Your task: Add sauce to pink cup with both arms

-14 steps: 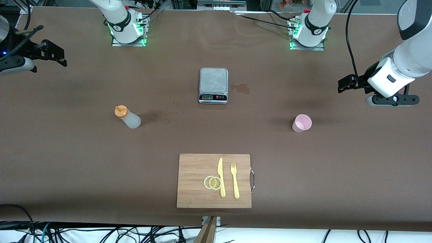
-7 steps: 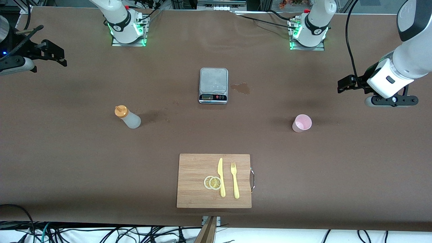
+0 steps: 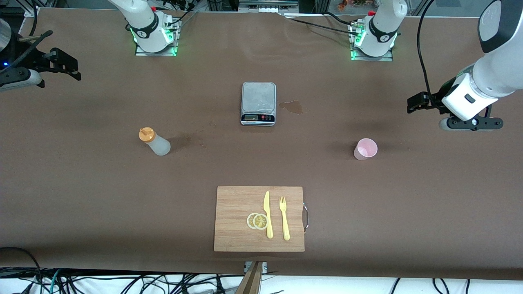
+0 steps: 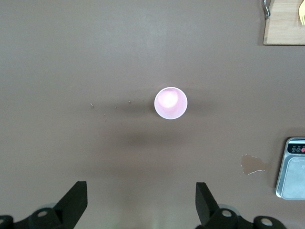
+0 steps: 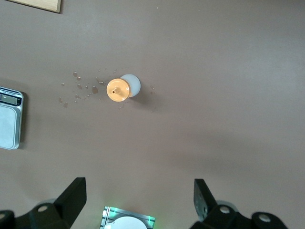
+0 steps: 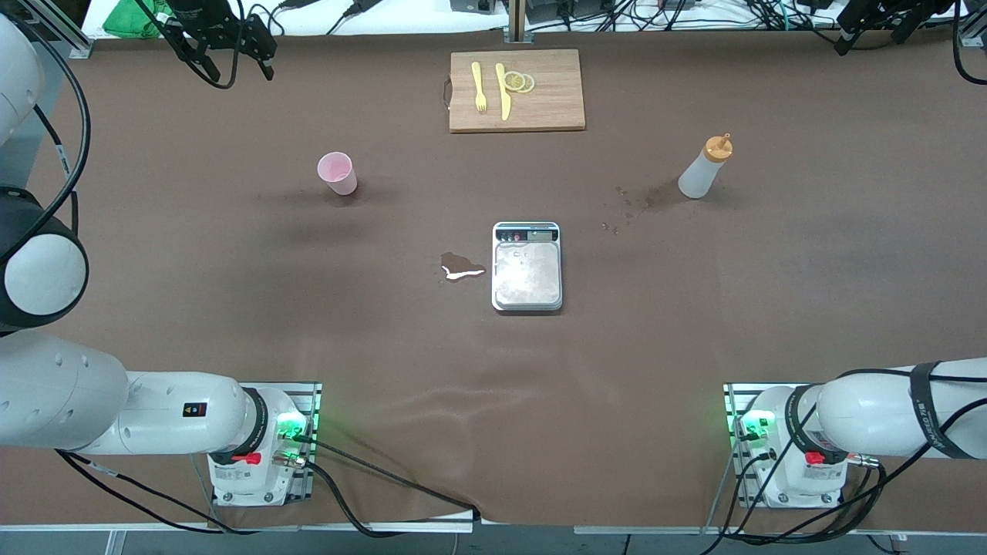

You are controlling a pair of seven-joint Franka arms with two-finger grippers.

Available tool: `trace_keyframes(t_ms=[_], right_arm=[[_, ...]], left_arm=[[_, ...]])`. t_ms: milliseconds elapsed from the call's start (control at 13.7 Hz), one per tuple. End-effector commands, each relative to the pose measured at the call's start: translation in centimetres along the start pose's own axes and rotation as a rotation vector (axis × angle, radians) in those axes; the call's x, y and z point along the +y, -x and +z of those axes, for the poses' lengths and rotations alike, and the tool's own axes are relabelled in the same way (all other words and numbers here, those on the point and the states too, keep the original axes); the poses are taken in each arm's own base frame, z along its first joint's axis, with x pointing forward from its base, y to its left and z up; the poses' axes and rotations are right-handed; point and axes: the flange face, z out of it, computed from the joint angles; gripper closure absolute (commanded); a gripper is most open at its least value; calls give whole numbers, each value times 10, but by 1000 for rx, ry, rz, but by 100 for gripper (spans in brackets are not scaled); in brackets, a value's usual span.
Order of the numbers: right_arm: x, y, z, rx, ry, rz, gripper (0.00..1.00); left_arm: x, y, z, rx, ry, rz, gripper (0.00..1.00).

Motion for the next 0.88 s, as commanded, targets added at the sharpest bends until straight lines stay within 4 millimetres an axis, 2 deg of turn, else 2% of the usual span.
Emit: trace_keyframes(t_ms=[0,146,365,511,657,803], right_arm=[[-1,2,-7,2,-15,15,0],[-1,2,-7,4,-15,15,0],[-2,2,-7,4,-14,13,0],[-2,2,-7,4,-14,13,0],[-2,2,-8,5,-14,13,0],[-2,2,-7,3,-13,13,0]], left_arm=[[2,0,3,-30,16,24,0],[6,-11,22,-59,12,31,0],[7,-38,59,-52,-25,42,0],[12,-56,93,-37,-25,51,0],[13,-73,137,-28,-31,59,0],[17,-78,176,-3,-93,101,0]])
